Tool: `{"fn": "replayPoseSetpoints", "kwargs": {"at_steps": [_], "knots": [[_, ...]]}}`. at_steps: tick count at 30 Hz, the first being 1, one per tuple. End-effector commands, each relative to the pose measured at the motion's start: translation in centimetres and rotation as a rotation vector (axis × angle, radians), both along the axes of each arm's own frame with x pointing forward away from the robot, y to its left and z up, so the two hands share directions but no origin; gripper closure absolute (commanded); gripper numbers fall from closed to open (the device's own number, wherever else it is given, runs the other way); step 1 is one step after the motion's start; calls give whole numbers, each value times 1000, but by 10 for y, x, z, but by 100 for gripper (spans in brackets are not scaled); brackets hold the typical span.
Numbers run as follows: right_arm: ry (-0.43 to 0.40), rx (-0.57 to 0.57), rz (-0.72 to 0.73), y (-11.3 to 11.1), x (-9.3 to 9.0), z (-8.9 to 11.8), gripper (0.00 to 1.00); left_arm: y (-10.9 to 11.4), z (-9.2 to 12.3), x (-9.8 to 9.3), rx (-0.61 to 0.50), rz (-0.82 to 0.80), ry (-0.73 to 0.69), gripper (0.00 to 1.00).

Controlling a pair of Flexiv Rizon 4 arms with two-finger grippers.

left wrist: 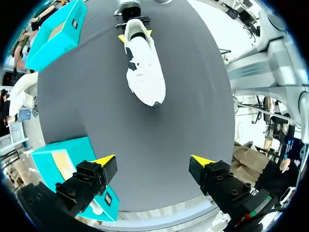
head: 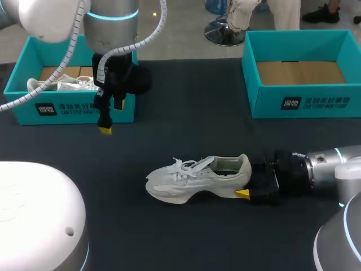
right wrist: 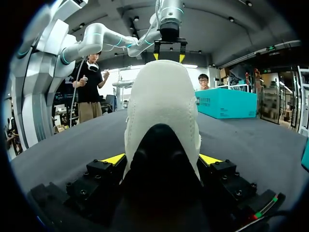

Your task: Take the shoe out of the shoebox, open the shoe tongue, remove and reinsert the insole, then place the shoe into the shoebox

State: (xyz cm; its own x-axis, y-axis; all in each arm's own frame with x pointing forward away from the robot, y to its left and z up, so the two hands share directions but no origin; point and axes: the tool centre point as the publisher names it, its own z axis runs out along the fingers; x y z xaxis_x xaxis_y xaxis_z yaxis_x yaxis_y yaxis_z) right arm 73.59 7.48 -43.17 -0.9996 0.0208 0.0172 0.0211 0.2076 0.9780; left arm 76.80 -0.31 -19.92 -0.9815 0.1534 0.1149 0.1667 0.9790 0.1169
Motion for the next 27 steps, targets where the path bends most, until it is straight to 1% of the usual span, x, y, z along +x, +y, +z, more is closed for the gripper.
{"fn": "replayPoseSetpoints", "kwargs": {"at_steps": [1,13,14,15,16,18,19,22,25,27], "knots": [[0,-3,-1,2,0,-4,100,0,0,0,46,547,-86,0],[0,-3,-1,2,0,-4,100,0,0,0,46,547,-86,0],[0,-3,-1,2,0,-4,100,0,-1,3,89,670,-82,0],[0,-3,-1,2,0,-4,100,-1,-3,4,120,792,-119,0],[0,-3,-1,2,0,-4,100,-3,-4,6,134,895,-122,0],[0,-3,-1,2,0,-4,100,-4,-5,8,119,1060,-87,0],[0,-3,-1,2,0,-4,100,-6,-7,8,123,1150,-103,0],[0,-3,-1,2,0,-4,100,-13,-13,-1,123,1349,-98,0],[0,-3,-1,2,0,-4,100,-23,-18,-14,106,1491,-129,0],[0,-3,-1,2,0,-4,100,-30,-19,-25,95,1554,-152,0]]}}
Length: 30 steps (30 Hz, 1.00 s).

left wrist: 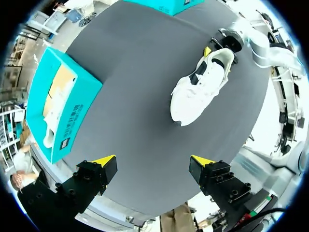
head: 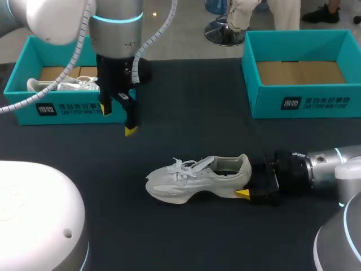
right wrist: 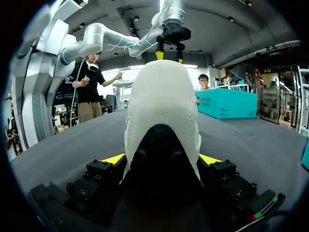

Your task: Take the shoe out of the shoebox, open the shoe tongue, remove and reinsert the insole, then place the shoe into the shoebox

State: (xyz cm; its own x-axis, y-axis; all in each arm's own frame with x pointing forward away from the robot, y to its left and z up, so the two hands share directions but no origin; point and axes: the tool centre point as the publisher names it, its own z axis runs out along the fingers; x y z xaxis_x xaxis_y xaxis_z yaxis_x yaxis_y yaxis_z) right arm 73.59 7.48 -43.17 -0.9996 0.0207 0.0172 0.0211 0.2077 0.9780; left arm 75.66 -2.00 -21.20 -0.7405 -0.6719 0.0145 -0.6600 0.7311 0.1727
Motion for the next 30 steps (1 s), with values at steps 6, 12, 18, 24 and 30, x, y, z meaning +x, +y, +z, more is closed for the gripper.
{"fn": "replayPoseSetpoints", "kwargs": {"at_steps": [6,12,18,24,30], "knots": [[0,-3,-1,2,0,-4,100,-29,-3,-44,3,768,-160,0],[0,-3,-1,2,0,-4,100,-42,-3,-60,18,906,-181,0],[0,-3,-1,2,0,-4,100,-55,-10,-67,32,946,-192,0],[0,-3,-1,2,0,-4,100,-63,-18,-66,46,940,-172,0],[0,-3,-1,2,0,-4,100,-63,-18,-66,46,940,-172,0]]}}
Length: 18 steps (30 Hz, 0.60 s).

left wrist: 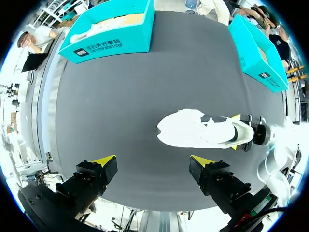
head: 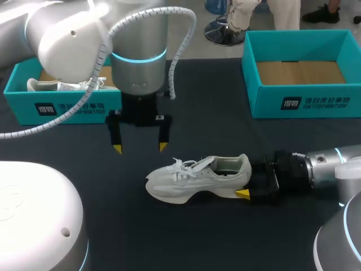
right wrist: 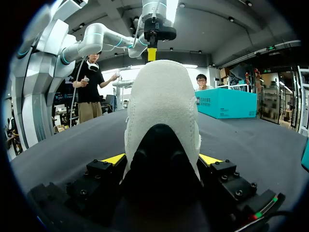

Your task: Take the shoe out of the shoebox, open the shoe tongue, remove and reinsert the insole, then place the shoe into the shoebox

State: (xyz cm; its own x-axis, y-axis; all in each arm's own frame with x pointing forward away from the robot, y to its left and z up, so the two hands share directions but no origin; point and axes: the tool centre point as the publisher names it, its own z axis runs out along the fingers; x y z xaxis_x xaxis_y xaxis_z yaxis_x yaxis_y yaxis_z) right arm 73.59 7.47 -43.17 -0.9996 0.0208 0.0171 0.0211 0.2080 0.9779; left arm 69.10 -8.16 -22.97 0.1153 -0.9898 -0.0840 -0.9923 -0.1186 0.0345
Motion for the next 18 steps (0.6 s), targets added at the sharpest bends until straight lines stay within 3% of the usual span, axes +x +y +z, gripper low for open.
{"fn": "replayPoseSetpoints", "kwargs": {"at_steps": [1,11,18], "knots": [[0,-3,-1,2,0,-4,100,-1,0,0,2,-3,0,0],[0,-3,-1,2,0,-4,100,-7,-8,1,3,-100,-27,0],[0,-3,-1,2,0,-4,100,-36,-16,4,18,-77,-15,0]]}}
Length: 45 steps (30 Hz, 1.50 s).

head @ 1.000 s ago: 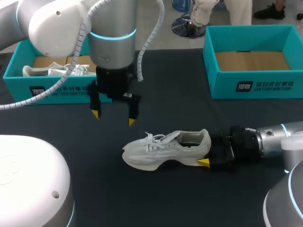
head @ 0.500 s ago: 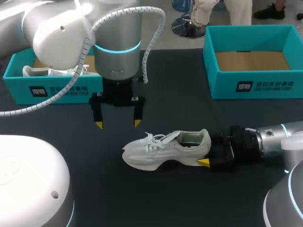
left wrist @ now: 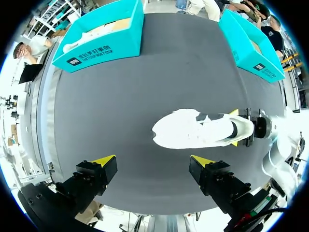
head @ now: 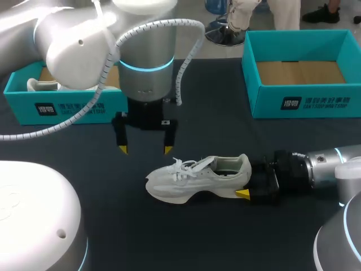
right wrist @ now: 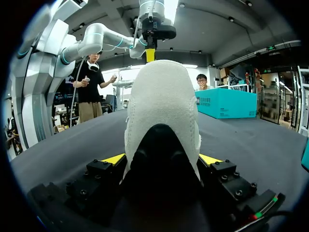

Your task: Take the shoe out of the shoebox, open the shoe tongue, remove and reinsert the insole, then place the shoe into the shoebox

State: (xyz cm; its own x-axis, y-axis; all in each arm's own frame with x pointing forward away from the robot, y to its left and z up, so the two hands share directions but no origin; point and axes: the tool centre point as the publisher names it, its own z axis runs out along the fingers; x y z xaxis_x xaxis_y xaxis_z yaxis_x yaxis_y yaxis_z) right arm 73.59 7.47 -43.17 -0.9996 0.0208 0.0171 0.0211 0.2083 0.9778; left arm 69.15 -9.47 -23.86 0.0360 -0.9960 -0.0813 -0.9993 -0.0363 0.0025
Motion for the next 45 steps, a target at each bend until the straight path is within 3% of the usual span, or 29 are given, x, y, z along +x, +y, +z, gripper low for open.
{"fn": "replayPoseSetpoints", "kwargs": {"at_steps": [1,14,21,29,45], "knots": [[0,-2,-1,2,0,-4,100,-28,-9,4,19,7,17,0],[0,-2,-1,2,0,-4,100,-126,-54,22,126,14,18,0],[0,-2,-1,2,0,-4,100,-160,-61,24,136,27,19,0],[0,-2,-1,2,0,-4,100,-168,-73,28,180,57,-3,0],[0,-2,-1,2,0,-4,100,-145,-107,17,285,84,11,0]]}}
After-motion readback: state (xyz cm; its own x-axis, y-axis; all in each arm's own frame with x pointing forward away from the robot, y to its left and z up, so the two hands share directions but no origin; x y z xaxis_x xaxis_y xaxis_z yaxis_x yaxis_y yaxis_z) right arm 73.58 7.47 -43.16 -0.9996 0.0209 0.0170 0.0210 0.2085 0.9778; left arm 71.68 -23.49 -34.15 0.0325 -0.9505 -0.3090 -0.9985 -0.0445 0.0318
